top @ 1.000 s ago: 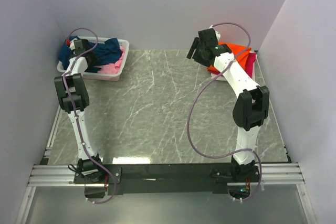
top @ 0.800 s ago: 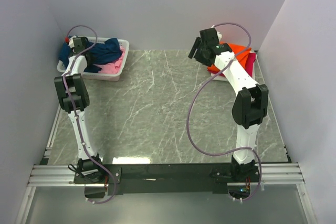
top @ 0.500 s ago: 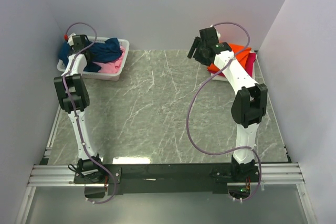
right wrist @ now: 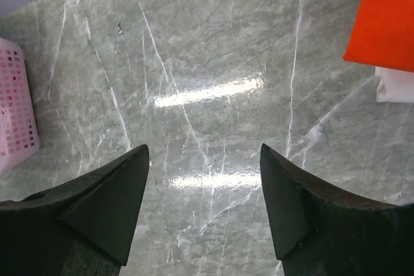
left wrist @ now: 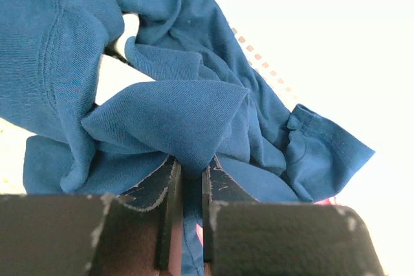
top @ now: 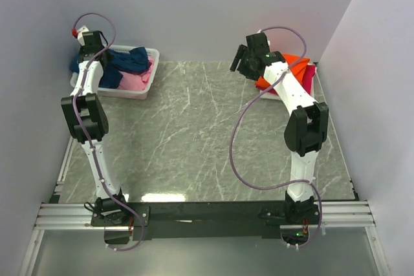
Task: Fold and stack the t-shirts
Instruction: Grab the tshirt from the pile
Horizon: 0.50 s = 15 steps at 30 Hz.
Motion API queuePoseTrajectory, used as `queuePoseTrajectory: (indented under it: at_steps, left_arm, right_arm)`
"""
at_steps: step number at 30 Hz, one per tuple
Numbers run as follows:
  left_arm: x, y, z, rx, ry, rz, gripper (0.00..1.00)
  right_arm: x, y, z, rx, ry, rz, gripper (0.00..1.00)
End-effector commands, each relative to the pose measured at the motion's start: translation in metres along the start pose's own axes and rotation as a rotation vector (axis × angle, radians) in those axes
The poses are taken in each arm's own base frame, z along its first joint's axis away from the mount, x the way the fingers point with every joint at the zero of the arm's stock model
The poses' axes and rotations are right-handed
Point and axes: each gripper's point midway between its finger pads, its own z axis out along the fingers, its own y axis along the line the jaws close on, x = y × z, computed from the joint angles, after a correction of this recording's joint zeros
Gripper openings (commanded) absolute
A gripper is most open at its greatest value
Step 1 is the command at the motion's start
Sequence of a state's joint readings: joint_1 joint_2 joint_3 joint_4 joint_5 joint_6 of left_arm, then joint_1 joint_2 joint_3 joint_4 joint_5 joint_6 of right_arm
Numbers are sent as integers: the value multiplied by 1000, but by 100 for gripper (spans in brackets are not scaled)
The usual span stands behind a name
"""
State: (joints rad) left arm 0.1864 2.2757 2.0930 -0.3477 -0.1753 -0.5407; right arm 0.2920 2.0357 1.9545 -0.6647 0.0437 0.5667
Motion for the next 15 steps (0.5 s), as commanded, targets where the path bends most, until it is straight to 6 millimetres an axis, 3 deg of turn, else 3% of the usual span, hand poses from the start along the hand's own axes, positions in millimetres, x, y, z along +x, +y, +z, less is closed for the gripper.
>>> queuePoseTrajectory:
  at_steps: [1,4,6,7,9,15]
  left_arm:
    - [-34,-23,-21,76,-68,-32,13]
    - [-25,-21,-15,74,-49,-37,11]
    - [-23,-22,-14,73,-40,-41,0]
    - [-24,-21,-13,73,-41,-44,0]
    - [-33,-26,-19,86,-65,-60,0]
    - [-96,-69,-61,252,-194,-93,0]
  right_arm:
    - [-21,-1,-9,-16,-59,3,76]
    - [-19,-6,-9,-11,-58,10,76]
    - [-19,-10,-8,-5,-60,17,76]
    - [-20,-9,-8,-7,-61,17,76]
    - [-21,-10,-7,-7,-62,17,75]
    - [-24,-8,-3,-19,-63,4,75]
